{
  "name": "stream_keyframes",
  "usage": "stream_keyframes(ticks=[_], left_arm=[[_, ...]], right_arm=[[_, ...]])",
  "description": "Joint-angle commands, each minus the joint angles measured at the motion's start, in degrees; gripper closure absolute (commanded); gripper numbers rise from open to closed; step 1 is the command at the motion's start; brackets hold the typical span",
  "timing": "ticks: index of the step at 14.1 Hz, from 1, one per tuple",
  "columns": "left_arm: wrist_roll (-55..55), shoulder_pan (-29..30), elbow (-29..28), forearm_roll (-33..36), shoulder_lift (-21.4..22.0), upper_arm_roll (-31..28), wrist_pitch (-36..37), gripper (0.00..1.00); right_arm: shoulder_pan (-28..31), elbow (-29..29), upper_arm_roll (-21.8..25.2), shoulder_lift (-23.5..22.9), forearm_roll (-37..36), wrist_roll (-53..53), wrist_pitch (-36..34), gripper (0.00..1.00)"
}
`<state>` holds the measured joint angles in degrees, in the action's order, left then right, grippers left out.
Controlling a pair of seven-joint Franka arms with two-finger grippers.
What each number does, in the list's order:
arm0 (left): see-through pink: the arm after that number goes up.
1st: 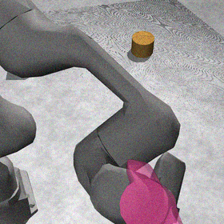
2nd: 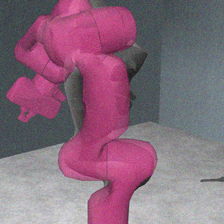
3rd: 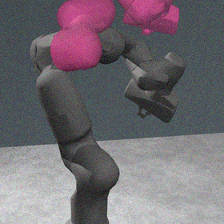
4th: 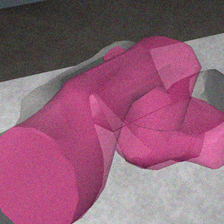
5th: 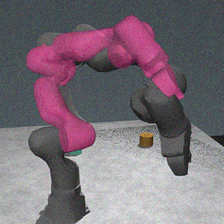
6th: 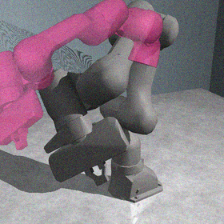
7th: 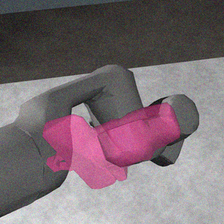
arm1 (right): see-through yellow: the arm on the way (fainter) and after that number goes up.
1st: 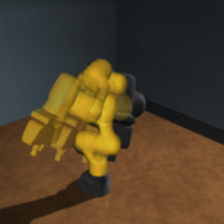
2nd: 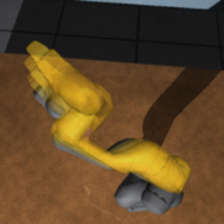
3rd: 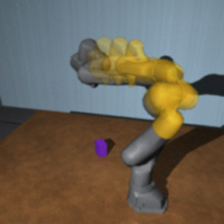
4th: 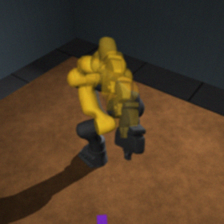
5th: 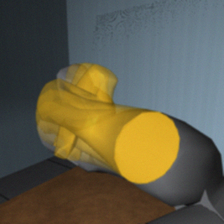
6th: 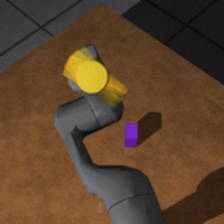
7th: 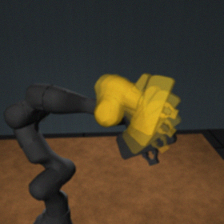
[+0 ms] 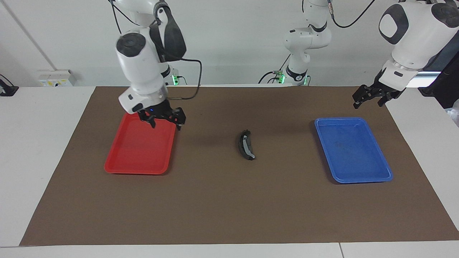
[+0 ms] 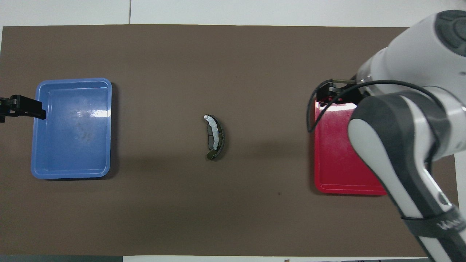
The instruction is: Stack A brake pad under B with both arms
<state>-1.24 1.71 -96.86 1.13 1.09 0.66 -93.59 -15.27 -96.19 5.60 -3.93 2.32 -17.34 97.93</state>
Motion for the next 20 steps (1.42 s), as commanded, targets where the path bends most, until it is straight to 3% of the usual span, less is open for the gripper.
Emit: stream_keyframes(ticks=[1,3,5,13,20], left_arm=[[-0.43,0.58,0.36,0.01,0.05,0.4,0.95,0.0],[-0.43,0.58,0.36,0.1,0.05,0.4,0.95,0.0],[-0.43,0.58,0.36,0.01,0.05,0.4,0.95,0.0],[-0.43,0.58,0.36,0.1,0.05,0.4,0.95,0.0],[-0.43,0.58,0.36,0.1,0.05,0.4,0.95,0.0]], right_arm=[[8.37,-1.9,-1.12,6.55,-0.73,9.73,-7.37,0.0],[12.44,-1.11,-1.03,8.67,-0.82,16.43,-13.0,0.0],[12.72,1.87,0.54,9.03,-1.78,18.48,-17.67,0.0],[13.42,2.15,-0.15,8.15,-6.17,18.57,-12.51,0.0],[14.12,2.06,-0.41,8.15,-5.39,18.74,-10.48,0.0]])
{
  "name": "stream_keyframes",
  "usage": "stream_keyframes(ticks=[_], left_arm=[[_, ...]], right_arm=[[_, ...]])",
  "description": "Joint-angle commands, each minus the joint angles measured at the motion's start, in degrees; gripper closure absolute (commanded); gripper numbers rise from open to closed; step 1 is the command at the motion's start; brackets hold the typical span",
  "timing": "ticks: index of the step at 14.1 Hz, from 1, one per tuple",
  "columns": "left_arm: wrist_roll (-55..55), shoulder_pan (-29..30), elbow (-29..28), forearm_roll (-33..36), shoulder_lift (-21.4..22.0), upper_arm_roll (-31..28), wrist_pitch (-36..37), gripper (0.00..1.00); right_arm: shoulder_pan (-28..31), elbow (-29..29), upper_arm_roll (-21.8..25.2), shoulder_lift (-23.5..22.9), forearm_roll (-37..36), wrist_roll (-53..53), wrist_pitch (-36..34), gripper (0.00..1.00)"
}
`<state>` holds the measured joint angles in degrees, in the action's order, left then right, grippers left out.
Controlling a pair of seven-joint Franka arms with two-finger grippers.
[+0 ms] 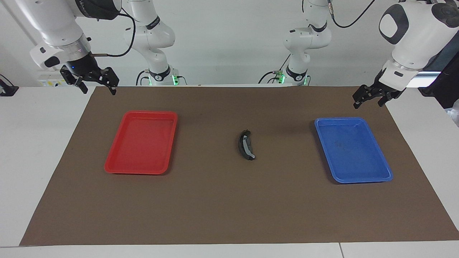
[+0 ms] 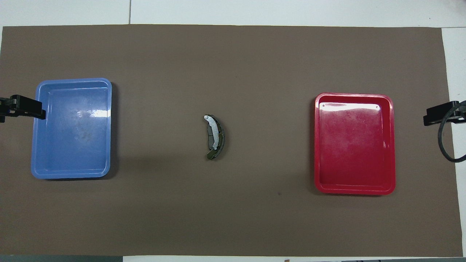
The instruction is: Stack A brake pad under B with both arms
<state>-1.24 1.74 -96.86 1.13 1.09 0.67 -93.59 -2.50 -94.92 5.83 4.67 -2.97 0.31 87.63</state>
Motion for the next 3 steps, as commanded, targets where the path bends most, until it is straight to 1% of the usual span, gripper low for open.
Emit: stream_keyframes(ticks=[1,3], left_arm=[[-0.43,0.54,0.36,0.1,0.05,0.38,0.95,0.0],[-0.43,0.54,0.36,0.01,0.05,0.38,0.95,0.0]], right_arm=[[1.44,0.7,-0.64,-0.37,-0.11,1.1,-0.09,0.0],[1.35,0.79,-0.73,-0.37,-0.11,1.1,0.0,0.0]])
